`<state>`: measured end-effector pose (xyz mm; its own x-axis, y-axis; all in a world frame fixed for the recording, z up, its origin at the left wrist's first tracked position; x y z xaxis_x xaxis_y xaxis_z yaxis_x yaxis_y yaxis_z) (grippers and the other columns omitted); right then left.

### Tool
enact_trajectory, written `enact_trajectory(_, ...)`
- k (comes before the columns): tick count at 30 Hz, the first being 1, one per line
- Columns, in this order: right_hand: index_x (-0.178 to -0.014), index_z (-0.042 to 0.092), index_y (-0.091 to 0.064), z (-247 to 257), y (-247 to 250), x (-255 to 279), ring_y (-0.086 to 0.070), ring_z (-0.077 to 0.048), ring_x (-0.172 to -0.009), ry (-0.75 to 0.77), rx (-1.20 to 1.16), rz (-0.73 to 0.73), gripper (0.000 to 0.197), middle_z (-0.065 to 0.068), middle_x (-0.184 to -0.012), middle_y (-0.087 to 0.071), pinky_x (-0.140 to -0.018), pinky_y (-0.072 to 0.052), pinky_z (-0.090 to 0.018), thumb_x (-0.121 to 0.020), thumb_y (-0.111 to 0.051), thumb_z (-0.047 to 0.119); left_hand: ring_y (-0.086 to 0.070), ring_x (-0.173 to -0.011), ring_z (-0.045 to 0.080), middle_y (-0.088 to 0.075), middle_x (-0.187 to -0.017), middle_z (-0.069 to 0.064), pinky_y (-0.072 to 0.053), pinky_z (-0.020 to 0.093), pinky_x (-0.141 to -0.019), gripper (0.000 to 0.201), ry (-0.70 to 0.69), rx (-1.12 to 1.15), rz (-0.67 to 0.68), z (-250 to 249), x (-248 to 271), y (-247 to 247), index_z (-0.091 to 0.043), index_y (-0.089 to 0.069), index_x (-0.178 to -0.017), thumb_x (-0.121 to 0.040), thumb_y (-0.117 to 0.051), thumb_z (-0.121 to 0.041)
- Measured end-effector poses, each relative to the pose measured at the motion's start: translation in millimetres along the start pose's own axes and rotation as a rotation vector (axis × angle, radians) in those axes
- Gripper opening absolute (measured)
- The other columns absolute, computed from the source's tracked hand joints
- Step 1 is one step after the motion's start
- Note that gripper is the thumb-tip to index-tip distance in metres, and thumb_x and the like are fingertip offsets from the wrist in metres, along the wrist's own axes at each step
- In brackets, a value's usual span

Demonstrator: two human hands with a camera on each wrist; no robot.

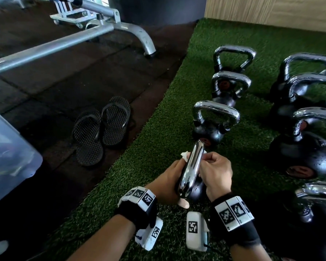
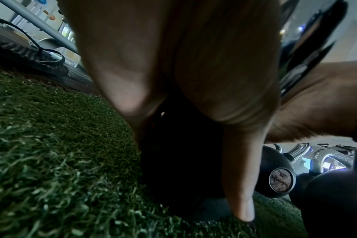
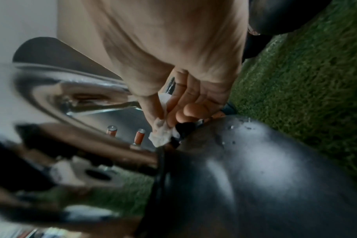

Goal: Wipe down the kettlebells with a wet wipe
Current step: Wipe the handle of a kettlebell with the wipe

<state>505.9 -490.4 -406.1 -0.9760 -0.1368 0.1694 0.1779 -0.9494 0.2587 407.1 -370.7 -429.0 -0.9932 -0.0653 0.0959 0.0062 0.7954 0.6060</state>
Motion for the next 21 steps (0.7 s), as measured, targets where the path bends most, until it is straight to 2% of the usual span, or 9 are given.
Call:
enact_trajectory(3, -0.068, 0.016, -0.068, 3.6, -0.2, -2.5, -0.070, -0.020, -0.063, -0.007, 0.119, 0.018, 0.022, 0.000, -0.063, -0.071, -0.063, -0.061, -0.035, -0.070, -0.087, 0.028, -0.040, -0.141, 0.027, -0.034, -0.151, 0.013, -0.040, 0.043, -0.116, 0.124, -0.019, -0.012, -0.008, -3.6, 4.1, -1.2, -0.002, -0.026, -0.154, -0.052, -0.097, -0.003)
enact_trajectory(6, -0.070, 0.016, -0.065, 10.5, -0.1, -2.9, -0.066, -0.015, -0.064, 0.054, 0.205, 0.053, 0.019, 0.003, -0.066, -0.069, -0.059, -0.053, -0.027, -0.072, -0.083, 0.023, -0.034, -0.146, 0.020, -0.030, -0.158, 0.008, -0.038, 0.041, -0.117, 0.120, -0.046, -0.051, -0.030, -7.0, 13.3, -0.5, -0.005, -0.024, -0.156, -0.060, -0.095, -0.012)
enact_trajectory(9, -0.077, 0.019, -0.063, 11.7, 6.6, 3.2, -0.066, -0.015, -0.073, 0.075, 0.228, 0.087, 0.019, 0.005, -0.074, -0.068, -0.057, -0.045, -0.024, -0.072, -0.080, 0.021, -0.029, -0.150, 0.007, -0.024, -0.164, -0.010, -0.036, 0.038, -0.120, 0.130, -0.041, -0.081, -0.046, -10.8, 27.6, 6.2, -0.026, -0.014, -0.161, -0.062, -0.093, -0.052)
enact_trajectory(11, -0.087, 0.024, -0.061, 13.4, 17.0, 7.3, -0.067, -0.012, -0.077, 0.107, 0.216, 0.102, 0.024, 0.006, -0.077, -0.069, -0.058, -0.044, -0.021, -0.073, -0.080, 0.024, -0.040, -0.140, 0.000, -0.028, -0.159, -0.025, -0.042, 0.036, -0.116, 0.132, -0.020, -0.137, -0.121, -19.1, 39.0, 16.1, -0.043, -0.006, -0.160, -0.058, -0.080, -0.080)
enact_trajectory(12, -0.094, 0.028, -0.060, 18.3, 22.3, 8.6, -0.068, -0.007, -0.075, 0.160, 0.215, 0.119, 0.030, 0.007, -0.076, -0.070, -0.058, -0.044, -0.017, -0.073, -0.080, 0.027, -0.044, -0.134, -0.004, -0.032, -0.154, -0.030, -0.044, 0.033, -0.112, 0.129, -0.027, -0.149, -0.183, -25.6, 44.2, 21.9, -0.048, -0.004, -0.158, -0.057, -0.075, -0.086)
enact_trajectory(14, -0.113, 0.040, -0.057, 37.3, 29.2, 10.3, -0.066, 0.001, -0.070, 0.333, 0.240, 0.189, 0.047, 0.009, -0.071, -0.070, -0.061, -0.044, -0.009, -0.074, -0.079, 0.026, -0.051, -0.127, -0.004, -0.043, -0.143, -0.029, -0.047, 0.027, -0.106, 0.118, -0.088, -0.112, -0.298, -39.7, 50.2, 31.0, -0.048, -0.015, -0.157, -0.062, -0.075, -0.083)
enact_trajectory(16, -0.128, 0.047, -0.055, 57.8, 28.0, 11.6, -0.064, -0.002, -0.070, 0.505, 0.316, 0.301, 0.065, 0.008, -0.069, -0.067, -0.068, -0.044, -0.005, -0.075, -0.074, 0.016, -0.058, -0.117, 0.000, -0.052, -0.129, -0.024, -0.052, 0.026, -0.098, 0.100, -0.141, -0.108, -0.369, -53.3, 51.7, 37.3, -0.043, -0.031, -0.153, -0.070, -0.074, -0.077)
enact_trajectory(18, -0.129, 0.043, -0.062, 71.5, 23.4, 11.8, -0.063, 0.003, -0.074, 0.605, 0.427, 0.369, 0.066, 0.014, -0.072, -0.067, -0.071, -0.041, -0.001, -0.075, -0.070, 0.006, -0.060, -0.109, 0.001, -0.055, -0.118, -0.022, -0.055, 0.029, -0.091, 0.087, -0.162, -0.166, -0.384, -64.1, 51.6, 43.0, -0.044, -0.036, -0.149, -0.074, -0.070, -0.074)
enact_trajectory(21, -0.117, 0.034, -0.072, 80.7, 27.7, 12.3, -0.059, 0.011, -0.078, 0.632, 0.514, 0.331, 0.052, 0.018, -0.078, -0.068, -0.074, -0.039, 0.002, -0.074, -0.069, 0.004, -0.059, -0.102, -0.001, -0.053, -0.111, -0.022, -0.057, 0.033, -0.083, 0.080, -0.147, -0.288, -0.316, -69.8, 49.4, 57.2, -0.050, -0.034, -0.144, -0.074, -0.070, -0.058)
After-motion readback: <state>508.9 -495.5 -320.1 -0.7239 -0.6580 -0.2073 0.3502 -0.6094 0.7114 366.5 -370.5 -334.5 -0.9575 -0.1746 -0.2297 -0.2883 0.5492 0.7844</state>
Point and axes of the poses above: each hand's wrist, its own x-axis away from the middle knuckle, its own y-axis out of the back of the hand, z = x × y, the point moved 5 cm from there along -x, towards the middle knuckle
